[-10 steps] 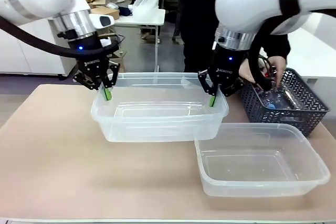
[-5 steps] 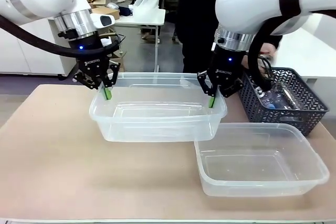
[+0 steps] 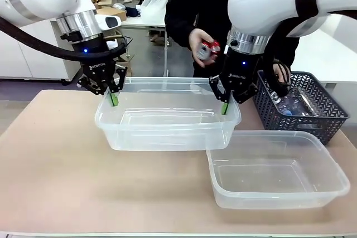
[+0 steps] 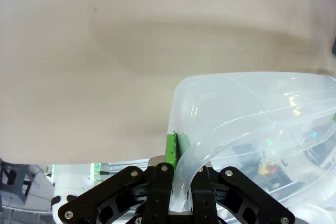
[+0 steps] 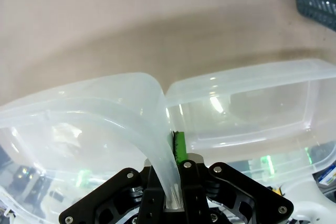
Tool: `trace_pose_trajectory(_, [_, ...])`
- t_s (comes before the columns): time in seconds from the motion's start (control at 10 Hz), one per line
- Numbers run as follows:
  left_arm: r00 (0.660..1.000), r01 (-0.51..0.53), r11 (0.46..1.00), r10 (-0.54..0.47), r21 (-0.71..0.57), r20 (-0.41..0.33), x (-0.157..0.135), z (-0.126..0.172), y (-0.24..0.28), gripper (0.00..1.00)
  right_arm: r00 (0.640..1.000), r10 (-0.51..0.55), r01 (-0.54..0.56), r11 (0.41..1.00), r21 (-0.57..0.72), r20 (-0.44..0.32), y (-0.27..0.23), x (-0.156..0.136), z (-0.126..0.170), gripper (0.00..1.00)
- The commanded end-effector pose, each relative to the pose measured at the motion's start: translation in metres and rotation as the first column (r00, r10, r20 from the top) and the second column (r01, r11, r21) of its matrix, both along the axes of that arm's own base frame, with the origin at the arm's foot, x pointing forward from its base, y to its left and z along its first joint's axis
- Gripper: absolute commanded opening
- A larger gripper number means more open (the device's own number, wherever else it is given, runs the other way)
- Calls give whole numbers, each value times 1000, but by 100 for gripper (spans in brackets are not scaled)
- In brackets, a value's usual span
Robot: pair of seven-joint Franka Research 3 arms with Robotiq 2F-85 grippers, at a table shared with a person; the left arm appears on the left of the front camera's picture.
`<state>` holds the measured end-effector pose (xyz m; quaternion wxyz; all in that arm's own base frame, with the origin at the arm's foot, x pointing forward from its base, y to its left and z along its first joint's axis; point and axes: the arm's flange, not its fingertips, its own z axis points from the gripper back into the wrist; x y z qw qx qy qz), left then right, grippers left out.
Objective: Sort the waste into each basket.
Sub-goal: Offer the picked Organizing box to the human.
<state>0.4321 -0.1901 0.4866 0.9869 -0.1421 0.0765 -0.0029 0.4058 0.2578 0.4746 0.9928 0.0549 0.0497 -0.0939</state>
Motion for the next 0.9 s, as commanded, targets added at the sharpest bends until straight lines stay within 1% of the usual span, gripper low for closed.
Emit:
trace_pose_trajectory(0.0, [1000, -5, 1000, 5, 0, 5, -4, 4, 1, 5, 1000, -14, 14, 1000, 8, 12, -1, 4, 2, 3])
trace_pose_trajectory(0.8, [1000, -5, 1000, 5, 0, 5, -4, 4, 1, 5, 1000, -14, 14, 1000, 8, 12, -1, 4, 2, 3])
